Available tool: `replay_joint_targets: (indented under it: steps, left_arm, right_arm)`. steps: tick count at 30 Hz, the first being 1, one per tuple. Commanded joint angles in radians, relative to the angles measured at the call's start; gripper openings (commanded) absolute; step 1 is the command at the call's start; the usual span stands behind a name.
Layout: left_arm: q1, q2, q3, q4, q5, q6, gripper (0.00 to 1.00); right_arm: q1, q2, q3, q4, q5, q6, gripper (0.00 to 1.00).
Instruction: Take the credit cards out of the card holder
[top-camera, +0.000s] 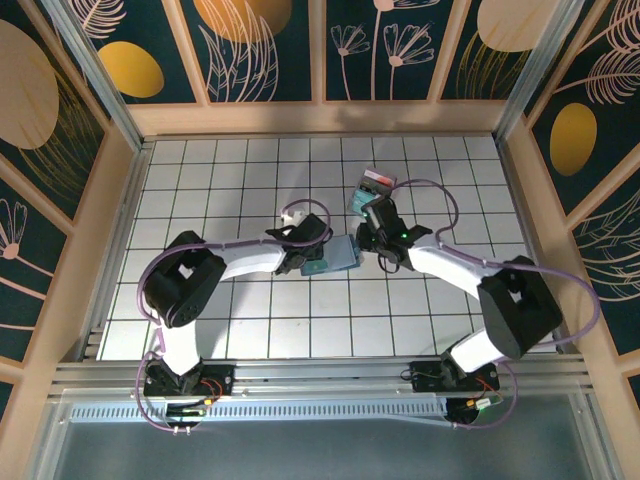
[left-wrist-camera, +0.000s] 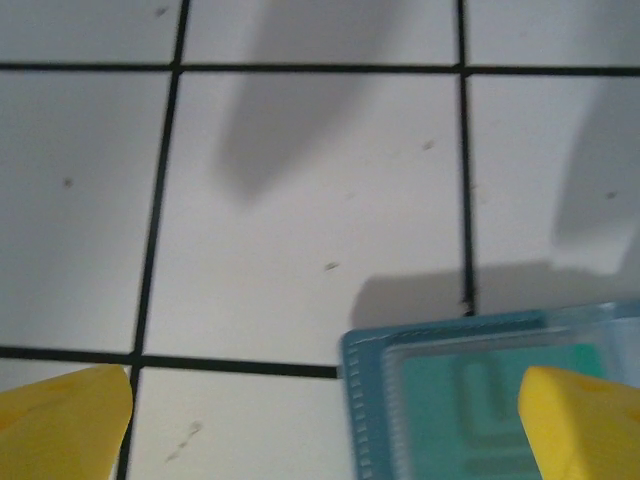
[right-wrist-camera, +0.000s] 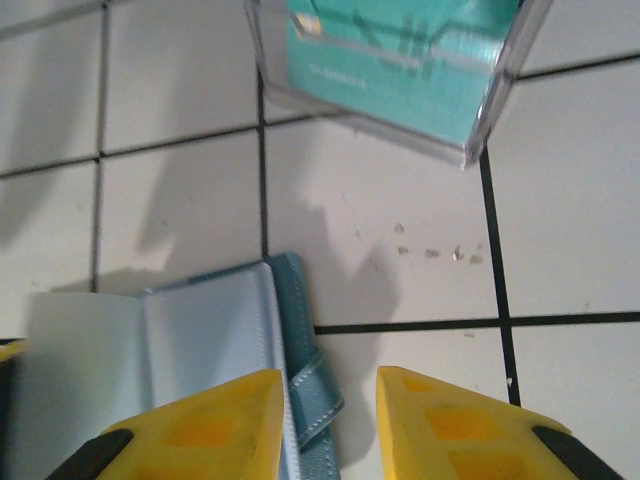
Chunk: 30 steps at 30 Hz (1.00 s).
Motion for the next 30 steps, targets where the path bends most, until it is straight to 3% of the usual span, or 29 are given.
replay_joint_targets:
  steps: [1, 15, 24, 30]
  left_arm:
    - [-0.031, 0.037, 0.072, -0.051, -0.043, 0.041, 0.99]
    - [-0.105, 0.225, 0.289, -0.141, -0.082, 0.084, 0.99]
    - [-0.093, 0.014, 0.163, -0.116, -0.117, -0.015, 0.99]
    - [-0.007, -0.094, -0.003, -0.117, -0.087, -0.075, 0.99]
  right_arm:
    - [-0.003, -0.083, -0.029, 0.036, 0.059, 0.025, 0.31]
    - [-0.006, -0.297, -0.134, 0.117, 0.147, 0.050, 0.33]
    - [-0.005, -0.280, -0.111, 0.091, 0.069, 0.038, 0.33]
    - [0.005, -0.182, -0.071, 0.110, -0.089, 0.023, 0.32]
